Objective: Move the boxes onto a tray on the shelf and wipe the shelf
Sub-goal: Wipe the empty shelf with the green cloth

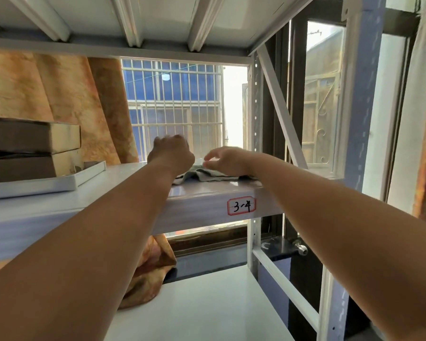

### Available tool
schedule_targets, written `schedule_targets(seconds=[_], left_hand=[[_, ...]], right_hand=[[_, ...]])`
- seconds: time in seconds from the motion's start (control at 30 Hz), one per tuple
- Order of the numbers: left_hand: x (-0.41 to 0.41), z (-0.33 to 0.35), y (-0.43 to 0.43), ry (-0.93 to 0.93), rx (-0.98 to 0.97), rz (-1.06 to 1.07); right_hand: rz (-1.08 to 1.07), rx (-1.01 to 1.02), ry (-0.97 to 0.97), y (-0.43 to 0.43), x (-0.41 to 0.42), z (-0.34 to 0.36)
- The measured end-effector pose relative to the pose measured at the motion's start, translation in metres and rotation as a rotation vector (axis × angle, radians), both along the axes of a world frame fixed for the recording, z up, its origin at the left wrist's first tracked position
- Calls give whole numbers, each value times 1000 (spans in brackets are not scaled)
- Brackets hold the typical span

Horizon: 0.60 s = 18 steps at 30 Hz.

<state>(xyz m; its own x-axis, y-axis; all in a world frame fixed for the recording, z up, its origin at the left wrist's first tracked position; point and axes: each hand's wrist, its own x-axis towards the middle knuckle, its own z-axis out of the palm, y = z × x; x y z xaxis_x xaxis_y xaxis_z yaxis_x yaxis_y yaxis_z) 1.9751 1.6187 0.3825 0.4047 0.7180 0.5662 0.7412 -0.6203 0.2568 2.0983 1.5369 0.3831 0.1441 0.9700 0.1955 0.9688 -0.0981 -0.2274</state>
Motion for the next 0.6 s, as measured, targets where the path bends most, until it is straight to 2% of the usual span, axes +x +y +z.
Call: schedule_targets(seconds=[0.1, 0.2, 0.27, 0.4, 0.6], left_hand=[[3, -5, -4, 203, -144, -187], [4, -6, -13, 310, -280, -216], [3, -5, -13, 276, -252, -191], [-4, -2, -1, 51, -153, -91], [-9, -4, -4, 32, -140, -122]], right_hand=[[20, -189, -11, -1, -7, -5], [10, -278, 9, -7, -6, -1], [4, -304, 38, -12, -4, -1], [16, -341, 93, -27, 0, 0], [12, -349, 112, -47, 2, -1]])
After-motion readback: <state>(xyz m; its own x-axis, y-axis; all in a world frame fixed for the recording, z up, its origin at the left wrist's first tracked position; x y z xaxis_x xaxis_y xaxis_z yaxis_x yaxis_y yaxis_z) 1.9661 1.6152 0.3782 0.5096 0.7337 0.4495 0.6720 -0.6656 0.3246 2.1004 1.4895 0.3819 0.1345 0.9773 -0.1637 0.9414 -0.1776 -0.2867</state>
